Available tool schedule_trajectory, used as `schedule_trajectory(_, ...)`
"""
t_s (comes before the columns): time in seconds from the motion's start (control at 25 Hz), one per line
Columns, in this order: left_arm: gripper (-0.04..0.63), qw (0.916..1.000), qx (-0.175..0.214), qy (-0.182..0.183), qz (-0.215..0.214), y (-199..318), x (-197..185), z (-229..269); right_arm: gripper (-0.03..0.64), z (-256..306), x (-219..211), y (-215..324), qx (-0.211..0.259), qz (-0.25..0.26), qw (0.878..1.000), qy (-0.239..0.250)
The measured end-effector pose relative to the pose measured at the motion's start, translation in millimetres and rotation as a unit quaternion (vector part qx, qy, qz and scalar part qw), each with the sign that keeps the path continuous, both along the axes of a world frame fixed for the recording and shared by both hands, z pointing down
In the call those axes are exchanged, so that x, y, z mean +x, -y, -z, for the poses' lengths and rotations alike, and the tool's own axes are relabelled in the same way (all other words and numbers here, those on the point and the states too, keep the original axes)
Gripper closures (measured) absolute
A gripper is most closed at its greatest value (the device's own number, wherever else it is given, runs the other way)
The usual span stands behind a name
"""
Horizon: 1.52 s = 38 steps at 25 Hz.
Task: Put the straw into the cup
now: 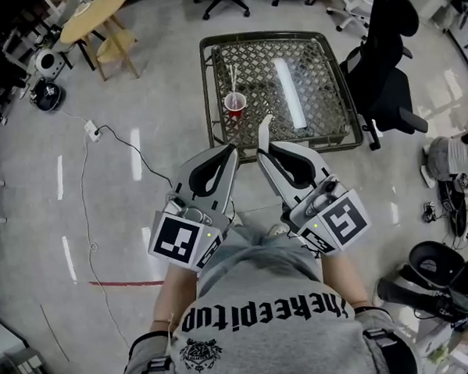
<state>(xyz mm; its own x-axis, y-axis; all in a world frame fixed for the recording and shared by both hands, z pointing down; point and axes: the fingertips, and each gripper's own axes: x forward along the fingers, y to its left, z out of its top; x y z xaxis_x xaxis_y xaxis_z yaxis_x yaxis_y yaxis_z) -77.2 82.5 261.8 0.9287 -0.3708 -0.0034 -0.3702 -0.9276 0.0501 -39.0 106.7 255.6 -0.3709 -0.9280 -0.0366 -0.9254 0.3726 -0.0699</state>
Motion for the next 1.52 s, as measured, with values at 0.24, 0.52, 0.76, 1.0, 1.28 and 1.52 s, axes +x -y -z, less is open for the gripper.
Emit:
schedule_trajectory(0.24,0.574,0.9997,0.007,-0.005,-0.021,21,-9,-5,0.548,-6,-4,21,-0.003,-0.036,0.999,0.016)
schedule_trajectory(0.52,0.574,0.9988,0.002,-0.01,-0.048,33,-16,-22,0.548,-14,-10,29,0.0,-0.073,0.997,0.008)
schedule_trajectory(0.76,0.574,0.9983,-0.005,-0.015,-0.055,39,-17,-28,0.548,-15,-6,31,0.001,-0.092,0.996,0.01)
schedule_trajectory(1.0,0.574,0.9994,-0.01,-0.013,-0.031,49,-21,-29,0.548,-13,4,43,-0.001,-0.088,0.996,0.015)
schedule_trajectory(1.28,0.574,0.9998,-0.016,-0.012,0.0,70,-21,-26,0.548,-10,11,62,-0.002,-0.072,0.997,0.02)
schedule_trajectory(1.52,0.574,0.9996,-0.015,-0.012,0.022,79,3,-22,0.548,-8,35,74,-0.002,-0.045,0.999,0.027)
